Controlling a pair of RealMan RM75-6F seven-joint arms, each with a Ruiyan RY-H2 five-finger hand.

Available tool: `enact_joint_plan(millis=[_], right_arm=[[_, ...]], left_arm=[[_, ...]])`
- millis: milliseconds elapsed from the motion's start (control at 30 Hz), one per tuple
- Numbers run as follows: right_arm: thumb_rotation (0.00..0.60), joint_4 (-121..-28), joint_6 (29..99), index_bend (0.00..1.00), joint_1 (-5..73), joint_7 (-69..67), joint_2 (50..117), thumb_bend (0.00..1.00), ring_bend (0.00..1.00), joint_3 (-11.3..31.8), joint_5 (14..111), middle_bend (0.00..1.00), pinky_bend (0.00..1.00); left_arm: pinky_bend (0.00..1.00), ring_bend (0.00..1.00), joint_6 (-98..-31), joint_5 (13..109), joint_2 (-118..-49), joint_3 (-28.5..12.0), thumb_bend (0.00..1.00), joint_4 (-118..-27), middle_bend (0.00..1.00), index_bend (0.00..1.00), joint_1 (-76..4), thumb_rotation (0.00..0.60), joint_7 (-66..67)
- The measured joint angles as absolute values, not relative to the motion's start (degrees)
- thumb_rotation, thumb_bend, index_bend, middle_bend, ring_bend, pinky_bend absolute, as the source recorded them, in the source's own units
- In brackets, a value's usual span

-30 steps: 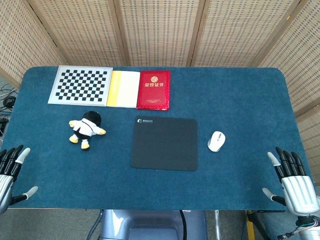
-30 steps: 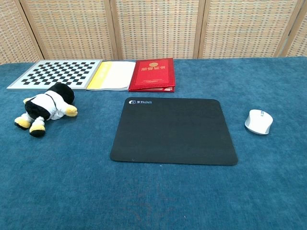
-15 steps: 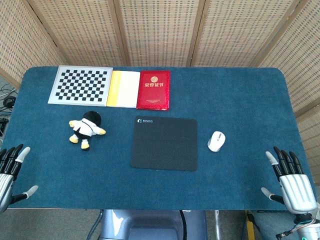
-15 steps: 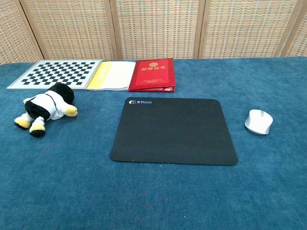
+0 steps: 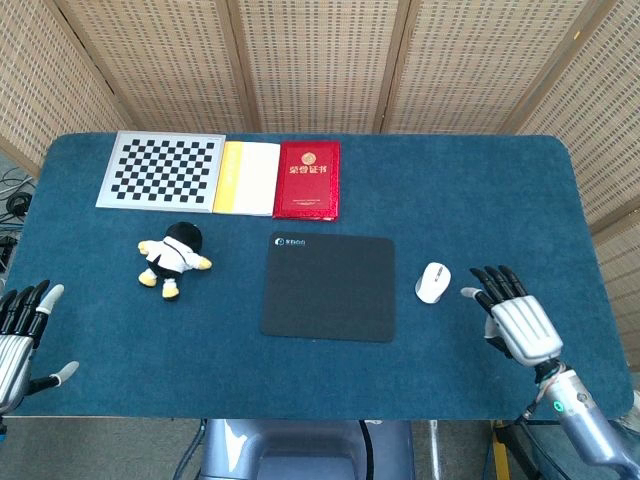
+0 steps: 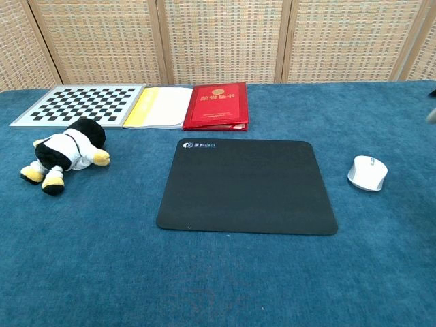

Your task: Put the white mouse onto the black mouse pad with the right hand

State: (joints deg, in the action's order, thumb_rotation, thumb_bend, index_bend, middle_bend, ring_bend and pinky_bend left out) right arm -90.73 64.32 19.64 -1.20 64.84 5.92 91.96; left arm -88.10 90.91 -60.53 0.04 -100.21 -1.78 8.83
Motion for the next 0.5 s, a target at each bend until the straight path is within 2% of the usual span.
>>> enact_joint_plan(millis=[200, 500], right_arm=[[0.600, -84.1, 51.5, 0.27, 29.6, -4.9, 68.5, 1.00, 0.00, 7.9, 88.2, 0.13, 0.00], [0.600, -77.1, 43.8, 0.25, 36.9, -3.4, 74.7, 1.00, 0.00, 9.5, 82.3, 0.13, 0.00]], left_arm=[[0.00, 0.00, -86.0, 88.3, -60.5, -0.7, 0.00, -100.6, 0.00, 0.00, -2.6, 0.600, 9.8], [0.00, 0.00, -84.3, 85.5, -60.9, -1.5, 0.00, -100.6, 0.00, 0.00, -3.4, 0.600, 10.7]])
